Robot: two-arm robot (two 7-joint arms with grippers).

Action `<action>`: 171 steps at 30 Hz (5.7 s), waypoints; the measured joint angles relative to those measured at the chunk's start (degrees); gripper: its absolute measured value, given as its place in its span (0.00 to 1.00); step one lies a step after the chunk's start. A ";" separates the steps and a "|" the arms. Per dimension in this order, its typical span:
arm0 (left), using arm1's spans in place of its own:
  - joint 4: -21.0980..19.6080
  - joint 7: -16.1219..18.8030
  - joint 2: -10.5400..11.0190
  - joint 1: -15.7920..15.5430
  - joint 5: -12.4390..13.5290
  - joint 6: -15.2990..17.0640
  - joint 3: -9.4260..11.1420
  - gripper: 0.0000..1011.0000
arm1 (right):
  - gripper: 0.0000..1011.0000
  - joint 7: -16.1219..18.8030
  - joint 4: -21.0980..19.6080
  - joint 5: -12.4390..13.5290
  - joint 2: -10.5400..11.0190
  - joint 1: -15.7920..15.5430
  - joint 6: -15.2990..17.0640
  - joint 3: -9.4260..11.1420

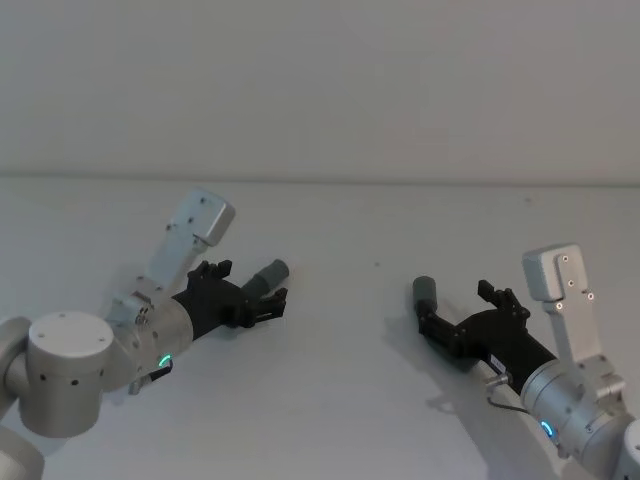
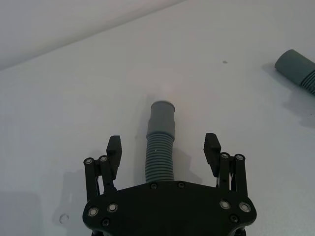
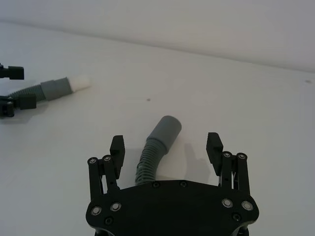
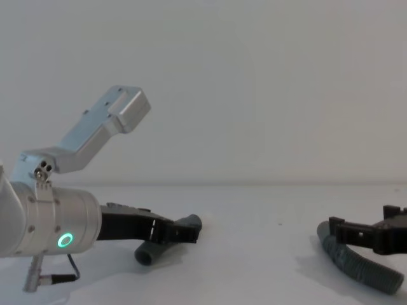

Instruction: Use both hands to pick up one end of the pipe from the table, align the ends, and insert them.

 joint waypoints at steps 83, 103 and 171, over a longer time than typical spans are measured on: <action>2.69 -3.83 -0.46 -0.65 2.95 2.67 -1.49 0.99 | 0.90 4.15 2.35 -4.92 -0.13 0.72 3.08 -2.12; 2.37 -3.26 -0.55 -0.15 3.04 3.14 -1.85 0.99 | 0.23 4.14 2.34 -4.93 -0.14 0.72 3.05 -2.12; 2.36 -3.10 -0.55 -0.05 3.10 3.30 -1.92 0.68 | 0.07 4.14 2.35 -4.92 -0.14 0.73 3.06 -2.12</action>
